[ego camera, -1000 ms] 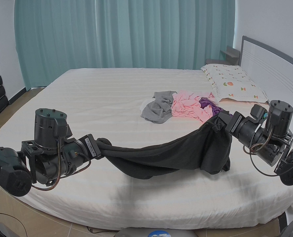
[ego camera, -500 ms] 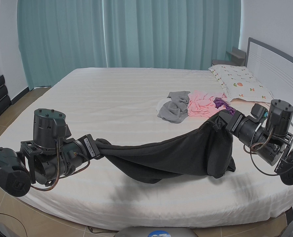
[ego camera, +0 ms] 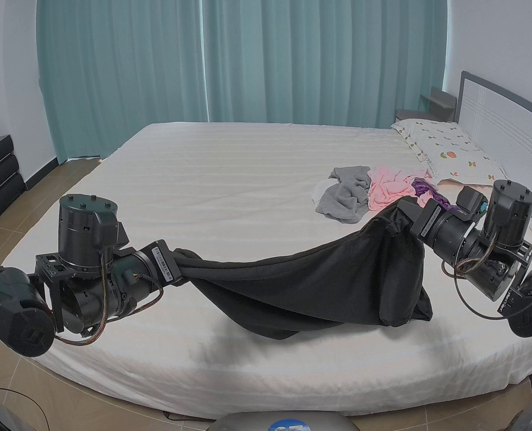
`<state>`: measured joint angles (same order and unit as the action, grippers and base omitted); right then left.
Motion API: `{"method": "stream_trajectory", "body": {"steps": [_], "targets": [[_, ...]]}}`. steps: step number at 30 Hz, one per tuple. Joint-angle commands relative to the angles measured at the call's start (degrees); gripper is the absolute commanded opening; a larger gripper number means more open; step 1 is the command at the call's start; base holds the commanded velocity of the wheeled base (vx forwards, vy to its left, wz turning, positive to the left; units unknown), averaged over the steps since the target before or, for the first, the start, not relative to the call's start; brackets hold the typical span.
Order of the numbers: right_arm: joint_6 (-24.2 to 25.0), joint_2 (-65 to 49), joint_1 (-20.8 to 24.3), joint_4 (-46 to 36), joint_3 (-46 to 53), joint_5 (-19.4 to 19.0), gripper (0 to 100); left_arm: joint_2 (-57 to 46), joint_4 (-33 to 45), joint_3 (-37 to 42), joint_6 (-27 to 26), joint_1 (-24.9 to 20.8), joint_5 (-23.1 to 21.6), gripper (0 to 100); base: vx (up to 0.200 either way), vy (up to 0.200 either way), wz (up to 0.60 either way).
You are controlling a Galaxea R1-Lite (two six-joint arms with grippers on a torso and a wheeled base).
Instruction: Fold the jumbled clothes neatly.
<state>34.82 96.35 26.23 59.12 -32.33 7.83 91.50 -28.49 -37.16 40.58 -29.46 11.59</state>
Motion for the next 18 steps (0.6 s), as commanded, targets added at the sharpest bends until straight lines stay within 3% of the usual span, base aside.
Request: {"method": "stream_trajectory", "body": {"steps": [1,15,18], "targets": [[0.0,-0.1,0.0,0.1,0.5,0.1,0,-0.2,0.2,0.2,0.0,0.0,0.0,0,0.0,0.2,0.0],[0.0,-0.3,-0.4,0.0,1.6,0.0,0,-2.4,0.5,2.1,0.0,0.0,0.1,0,0.0,0.2,0.0],[0.0,-1.0,-0.4,0.0,2.9,0.0,0,-2.7,0.5,2.8,0.0,0.0,0.1,0,0.0,0.0,0.0]]}}
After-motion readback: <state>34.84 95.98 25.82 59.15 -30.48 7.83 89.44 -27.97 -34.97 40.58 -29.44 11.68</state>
